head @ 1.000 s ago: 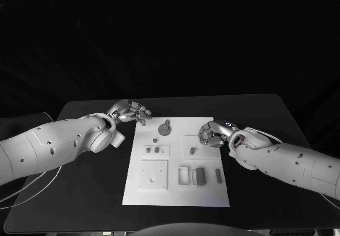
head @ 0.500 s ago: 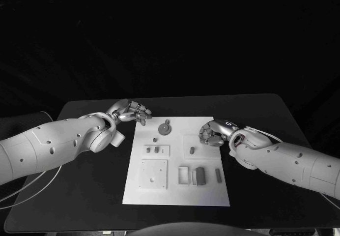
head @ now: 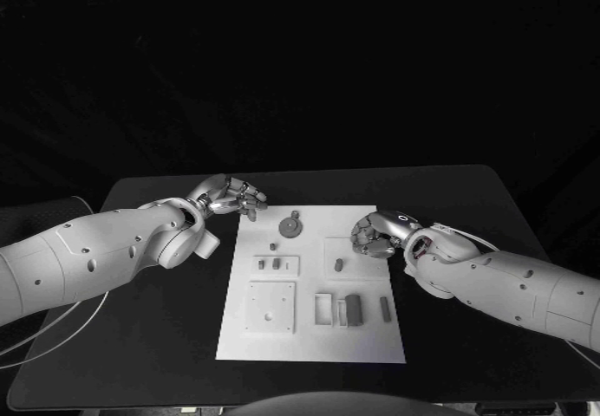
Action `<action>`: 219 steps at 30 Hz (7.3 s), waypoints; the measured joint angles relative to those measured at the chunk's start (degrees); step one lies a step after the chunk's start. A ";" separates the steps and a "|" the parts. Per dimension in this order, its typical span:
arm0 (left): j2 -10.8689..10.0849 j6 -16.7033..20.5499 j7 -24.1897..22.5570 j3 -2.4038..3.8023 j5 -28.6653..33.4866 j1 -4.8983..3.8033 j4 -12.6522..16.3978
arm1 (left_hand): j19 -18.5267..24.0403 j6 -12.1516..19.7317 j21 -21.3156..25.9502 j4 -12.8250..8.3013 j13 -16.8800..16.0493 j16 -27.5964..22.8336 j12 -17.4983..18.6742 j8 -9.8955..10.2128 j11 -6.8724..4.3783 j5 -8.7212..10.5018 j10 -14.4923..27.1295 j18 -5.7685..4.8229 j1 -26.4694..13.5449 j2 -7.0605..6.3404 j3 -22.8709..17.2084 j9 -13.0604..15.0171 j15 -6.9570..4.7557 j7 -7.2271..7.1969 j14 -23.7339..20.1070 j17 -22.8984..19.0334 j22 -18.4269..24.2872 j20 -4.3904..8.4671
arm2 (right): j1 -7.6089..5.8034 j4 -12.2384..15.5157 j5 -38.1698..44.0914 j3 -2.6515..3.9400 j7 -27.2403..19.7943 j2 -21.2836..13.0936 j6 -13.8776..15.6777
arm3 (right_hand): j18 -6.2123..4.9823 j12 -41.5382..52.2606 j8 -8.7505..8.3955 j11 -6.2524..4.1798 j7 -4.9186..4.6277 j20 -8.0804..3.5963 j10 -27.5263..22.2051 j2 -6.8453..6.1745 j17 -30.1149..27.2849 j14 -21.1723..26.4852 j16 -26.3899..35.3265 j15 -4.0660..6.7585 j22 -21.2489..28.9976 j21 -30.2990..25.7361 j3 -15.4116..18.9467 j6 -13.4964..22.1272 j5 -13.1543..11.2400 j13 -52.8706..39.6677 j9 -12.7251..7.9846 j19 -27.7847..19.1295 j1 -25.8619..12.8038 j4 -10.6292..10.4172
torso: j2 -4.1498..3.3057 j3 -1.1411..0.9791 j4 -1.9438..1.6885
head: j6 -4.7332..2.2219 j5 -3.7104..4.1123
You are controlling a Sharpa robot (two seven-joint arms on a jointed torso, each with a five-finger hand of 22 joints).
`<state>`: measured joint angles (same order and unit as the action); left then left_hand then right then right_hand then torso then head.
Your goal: Assemble the parts on the task board
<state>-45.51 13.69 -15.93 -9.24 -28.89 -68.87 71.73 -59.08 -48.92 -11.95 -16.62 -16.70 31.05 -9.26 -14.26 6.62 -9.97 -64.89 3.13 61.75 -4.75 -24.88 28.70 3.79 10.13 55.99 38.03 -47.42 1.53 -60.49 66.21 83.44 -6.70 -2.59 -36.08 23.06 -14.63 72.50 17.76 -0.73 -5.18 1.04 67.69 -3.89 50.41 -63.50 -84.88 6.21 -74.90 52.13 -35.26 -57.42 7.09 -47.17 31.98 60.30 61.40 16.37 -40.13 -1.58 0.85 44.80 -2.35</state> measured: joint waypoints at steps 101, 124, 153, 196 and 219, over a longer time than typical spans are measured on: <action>2.26 3.26 0.11 0.00 5.16 -0.79 -3.09 | 0.00 0.00 0.44 0.14 0.08 -0.89 0.43 -0.22 0.01 0.00 -0.42 -0.49 0.00 0.00 0.13 -0.19 0.20 0.00 0.20 0.83 0.00 0.00 | 1.54 8.91 2.26 -4.00 -0.93 11.13 -5.77 | 0.01 -0.22 -0.69 0.02 0.14 0.01 0.02 1.17 -0.08 0.07 0.00 0.23 0.00 0.00 0.08 -0.22 -0.05 -0.01 -0.22 0.00 -1.23 0.08 | 0.16 0.14 -0.03 | 1.61 -6.06; 2.19 3.25 0.14 0.00 5.09 -0.80 -2.82 | 0.00 0.00 0.44 0.14 0.06 -1.11 0.43 -0.22 0.01 0.00 -0.42 -0.50 0.00 0.00 0.13 -0.24 0.20 0.00 0.20 1.01 -0.01 0.00 | 1.86 7.27 3.87 -3.99 -1.01 11.23 -5.56 | 0.01 -0.22 -0.61 0.02 0.14 0.01 0.02 1.16 -0.07 0.26 0.00 0.17 0.00 0.00 0.08 -0.22 -0.05 -0.06 -0.21 0.00 -1.23 0.08 | 0.21 0.16 0.02 | 1.99 -6.59; 2.14 3.25 0.16 0.00 4.99 -0.85 -2.80 | 0.00 0.00 0.66 0.13 0.11 -1.33 0.63 -0.22 0.01 0.00 -0.42 -0.51 0.23 0.23 0.13 -0.34 0.20 0.00 0.20 1.31 -0.01 0.00 | 2.38 7.79 4.09 -4.07 -1.31 11.36 -5.18 | 0.01 -0.22 -0.69 0.02 0.14 0.01 0.02 1.00 -0.07 -0.08 0.00 0.13 0.00 0.00 0.08 -0.22 -0.05 -0.11 -0.24 0.00 -1.38 0.08 | 0.23 0.13 0.05 | 2.27 -6.87; 1.96 3.27 0.19 0.01 4.37 -0.89 -2.79 | 0.00 0.20 0.66 0.14 0.14 -1.77 0.85 -0.22 0.01 0.00 -0.42 -0.52 0.45 0.01 0.13 -0.50 0.20 0.20 0.20 1.73 -0.01 0.00 | 2.40 6.97 4.65 -4.07 -1.33 10.96 -5.20 | 0.01 -0.22 -1.04 0.01 -0.04 0.01 0.01 0.80 -0.07 0.36 0.00 0.05 0.00 0.00 -0.08 -0.04 -0.05 -0.29 -0.26 0.00 -0.51 0.25 | 0.22 0.16 0.05 | 2.22 -7.17; 2.02 3.26 0.22 0.01 4.24 -0.97 -2.80 | 0.00 0.20 0.88 0.14 0.13 -1.77 0.85 -0.22 0.01 0.00 -0.42 -0.52 0.77 0.13 0.13 -0.50 0.20 0.20 0.20 1.86 -0.01 0.00 | 2.40 7.36 4.69 -4.10 -1.29 11.68 -5.34 | 0.01 -0.22 -1.36 0.02 -0.18 0.01 0.01 0.79 -0.07 0.42 0.00 -0.21 0.00 0.00 -0.07 0.09 -0.05 -0.33 -0.42 0.00 -0.52 0.25 | 0.23 0.19 0.03 | 2.28 -6.99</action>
<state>-43.49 16.95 -15.72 -9.23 -24.65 -69.83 68.93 -59.08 -48.72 -11.07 -16.49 -16.56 29.28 -8.41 -14.47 6.64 -9.97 -65.32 2.61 62.52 -4.61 -24.75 28.21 3.99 10.33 56.19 39.89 -47.42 1.53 -58.09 73.57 88.12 -10.81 -3.88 -24.41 17.72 -14.62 72.28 16.40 -0.71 -5.36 1.04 67.70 -3.09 50.34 -63.08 -84.88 6.00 -74.90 52.12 -35.34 -57.32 7.04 -47.51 31.56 60.29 60.88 16.62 -39.90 -1.40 0.88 47.08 -9.34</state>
